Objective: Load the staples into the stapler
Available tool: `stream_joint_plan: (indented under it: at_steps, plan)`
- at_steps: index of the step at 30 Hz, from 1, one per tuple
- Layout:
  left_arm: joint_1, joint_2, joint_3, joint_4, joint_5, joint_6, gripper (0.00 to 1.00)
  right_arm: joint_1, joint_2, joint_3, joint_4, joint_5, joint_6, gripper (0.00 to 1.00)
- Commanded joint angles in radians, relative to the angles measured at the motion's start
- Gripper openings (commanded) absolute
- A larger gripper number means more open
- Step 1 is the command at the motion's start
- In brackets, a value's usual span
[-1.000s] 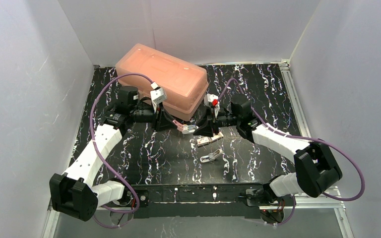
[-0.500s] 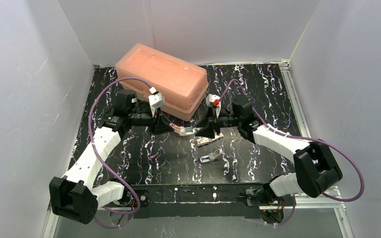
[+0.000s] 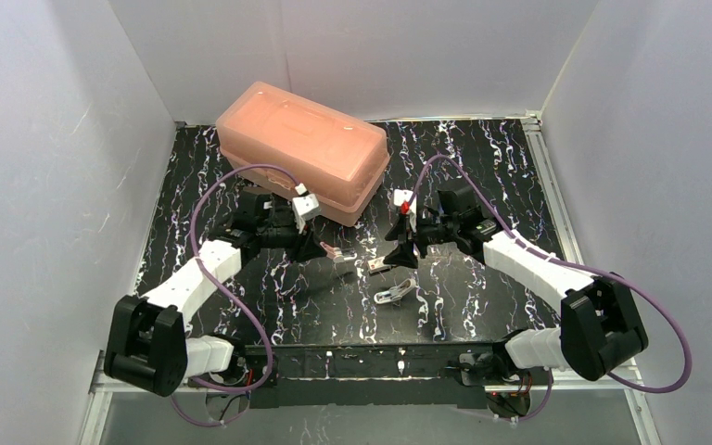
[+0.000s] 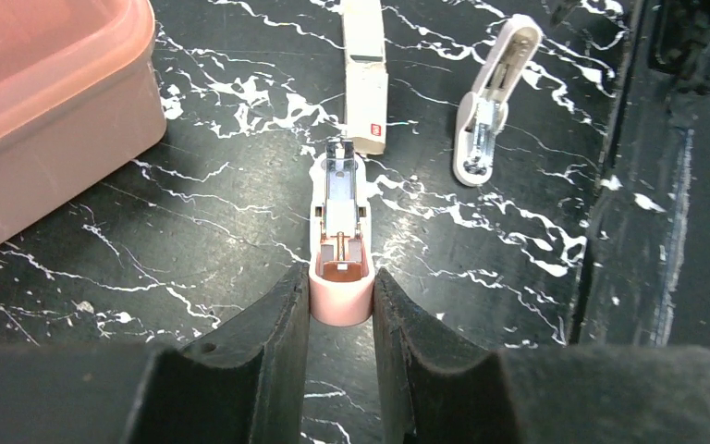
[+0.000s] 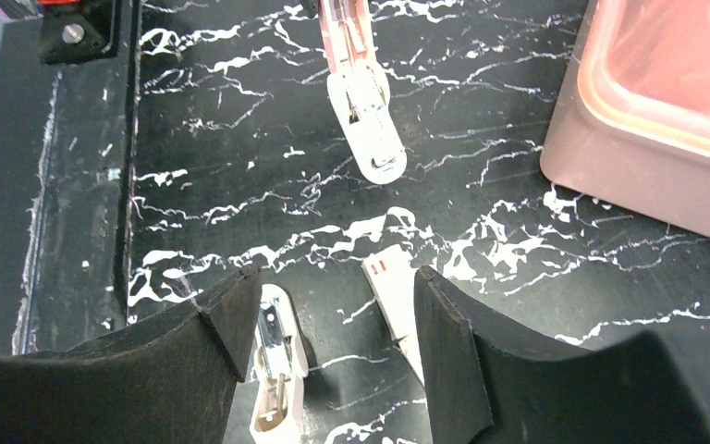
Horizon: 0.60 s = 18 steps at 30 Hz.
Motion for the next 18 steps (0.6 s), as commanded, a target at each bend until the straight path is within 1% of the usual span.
stream_joint_plan:
  at_steps: [1,8,13,18]
  plan:
    - [-0.039,0.029,-0.025,0.188,-0.095,-0.077,0.0,-0.021,-0.023,0.014,-0.038,0.013,-0.066,0.69]
    - [-0.087,0.103,-0.056,0.295,-0.119,-0.101,0.0,-0.052,-0.033,-0.013,-0.008,0.013,-0.069,0.69]
    - [-0.108,0.147,-0.045,0.306,-0.152,-0.094,0.0,-0.071,-0.048,-0.021,-0.008,0.006,-0.066,0.69]
    - [-0.122,0.156,-0.038,0.298,-0.186,-0.092,0.06,-0.082,-0.06,-0.031,-0.004,0.001,-0.065,0.69]
